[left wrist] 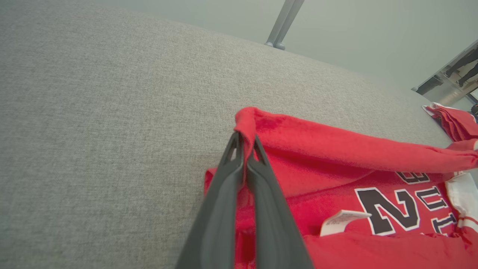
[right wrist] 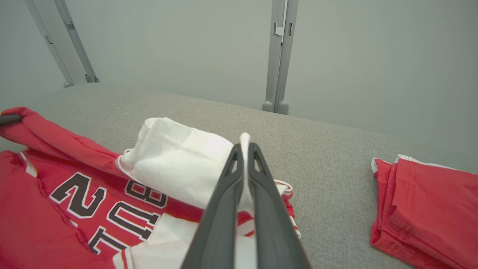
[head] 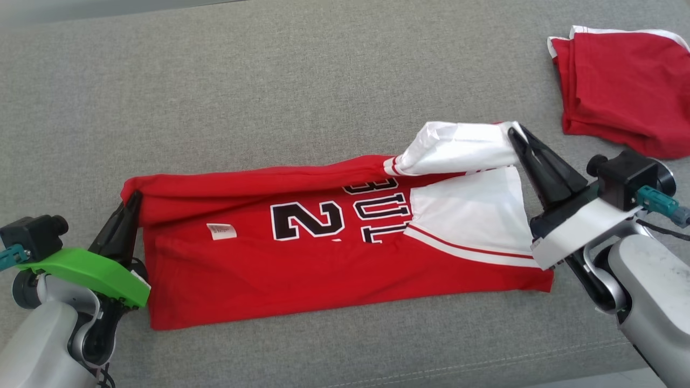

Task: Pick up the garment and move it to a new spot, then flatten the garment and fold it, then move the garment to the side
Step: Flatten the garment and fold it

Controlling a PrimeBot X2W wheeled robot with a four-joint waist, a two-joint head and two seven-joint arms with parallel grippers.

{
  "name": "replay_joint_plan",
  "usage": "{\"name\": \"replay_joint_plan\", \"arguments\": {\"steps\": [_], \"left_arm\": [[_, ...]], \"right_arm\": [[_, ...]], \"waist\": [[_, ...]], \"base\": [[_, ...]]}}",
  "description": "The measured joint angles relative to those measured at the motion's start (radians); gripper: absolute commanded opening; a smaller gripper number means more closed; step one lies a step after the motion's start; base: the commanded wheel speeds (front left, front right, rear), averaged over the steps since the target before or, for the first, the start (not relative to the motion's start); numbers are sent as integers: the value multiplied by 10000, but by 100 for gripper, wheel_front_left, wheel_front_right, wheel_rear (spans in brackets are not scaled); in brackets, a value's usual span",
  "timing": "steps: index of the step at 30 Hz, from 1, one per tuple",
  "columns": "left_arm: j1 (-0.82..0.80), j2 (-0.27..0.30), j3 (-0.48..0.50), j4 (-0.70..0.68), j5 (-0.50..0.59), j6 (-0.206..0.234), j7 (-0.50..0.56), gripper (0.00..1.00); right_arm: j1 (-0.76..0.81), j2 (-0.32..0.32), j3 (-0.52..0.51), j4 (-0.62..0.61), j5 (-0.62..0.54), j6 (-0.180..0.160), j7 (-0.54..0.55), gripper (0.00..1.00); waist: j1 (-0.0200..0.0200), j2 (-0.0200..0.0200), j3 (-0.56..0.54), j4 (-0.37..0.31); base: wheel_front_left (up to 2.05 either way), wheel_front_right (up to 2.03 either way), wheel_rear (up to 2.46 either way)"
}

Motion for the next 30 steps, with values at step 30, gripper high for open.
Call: {"name": "replay_joint_plan", "arguments": {"steps": [30], "left_arm": [[1103,-631,848,-201,2,0,-56,0]], "right_arm": [[2175,-209,431,-541,-58,-516,-12,0]], "waist": [[0,0,-325,39]], "base": [[0,0,0]]}}
